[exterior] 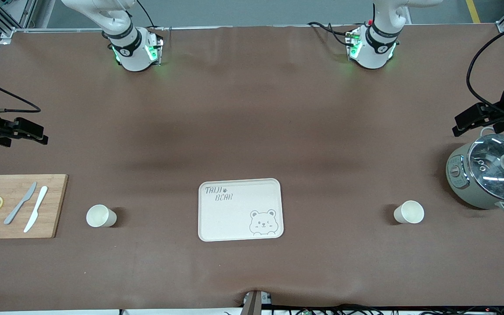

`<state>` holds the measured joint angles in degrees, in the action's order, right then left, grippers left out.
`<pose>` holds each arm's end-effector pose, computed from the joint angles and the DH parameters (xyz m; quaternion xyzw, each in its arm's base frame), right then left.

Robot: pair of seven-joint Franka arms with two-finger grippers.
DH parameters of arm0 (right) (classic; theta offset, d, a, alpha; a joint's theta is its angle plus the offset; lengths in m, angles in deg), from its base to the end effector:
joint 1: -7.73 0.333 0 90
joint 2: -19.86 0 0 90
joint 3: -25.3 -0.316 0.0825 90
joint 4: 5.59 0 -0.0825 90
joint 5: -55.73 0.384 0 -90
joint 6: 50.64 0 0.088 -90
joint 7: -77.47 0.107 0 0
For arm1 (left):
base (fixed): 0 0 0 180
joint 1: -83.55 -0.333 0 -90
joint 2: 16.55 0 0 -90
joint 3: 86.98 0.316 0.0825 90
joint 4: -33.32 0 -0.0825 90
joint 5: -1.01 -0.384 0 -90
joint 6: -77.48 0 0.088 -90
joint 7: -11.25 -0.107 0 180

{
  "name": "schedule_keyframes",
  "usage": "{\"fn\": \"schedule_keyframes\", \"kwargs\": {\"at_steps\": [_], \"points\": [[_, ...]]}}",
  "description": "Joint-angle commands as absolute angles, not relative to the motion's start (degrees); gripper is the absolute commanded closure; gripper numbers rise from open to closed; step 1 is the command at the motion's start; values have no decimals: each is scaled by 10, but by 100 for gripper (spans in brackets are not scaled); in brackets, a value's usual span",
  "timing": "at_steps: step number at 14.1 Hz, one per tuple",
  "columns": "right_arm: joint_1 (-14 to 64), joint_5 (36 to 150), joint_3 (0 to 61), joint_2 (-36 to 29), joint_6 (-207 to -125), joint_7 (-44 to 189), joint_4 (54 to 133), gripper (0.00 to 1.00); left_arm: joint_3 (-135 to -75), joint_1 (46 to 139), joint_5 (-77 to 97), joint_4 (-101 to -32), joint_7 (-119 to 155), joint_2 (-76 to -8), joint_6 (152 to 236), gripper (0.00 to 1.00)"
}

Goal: Place white IKEA cup upright on tray with both arms
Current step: 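Move the right gripper to one cup while the left gripper reaches the other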

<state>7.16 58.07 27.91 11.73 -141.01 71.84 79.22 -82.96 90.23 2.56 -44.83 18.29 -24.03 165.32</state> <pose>0.5966 -0.0269 0.5862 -0.9994 -0.0209 0.0210 0.0189 0.5906 -0.0336 0.6438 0.9991 0.0370 0.0186 0.0106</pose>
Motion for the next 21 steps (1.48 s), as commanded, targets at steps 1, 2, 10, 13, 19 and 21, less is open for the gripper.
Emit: {"fn": "schedule_keyframes", "kwargs": {"at_steps": [1,2,10,13,19,21], "points": [[71,573,278,122,-1413,725,798,0,-831,903,22,-460,182,-227,1651,0],[71,573,278,122,-1413,725,798,0,-831,904,18,-457,191,-230,1650,0],[63,575,278,70,-1416,722,784,0,-838,904,14,-466,203,-238,1651,0],[48,577,278,32,-1469,720,779,0,-838,903,15,-466,203,-254,1651,0],[31,579,278,-63,-1581,646,783,0,-836,894,14,-467,188,-295,1676,0],[24,584,278,-96,-1599,628,783,0,-835,888,14,-467,173,-314,1691,0]]}}
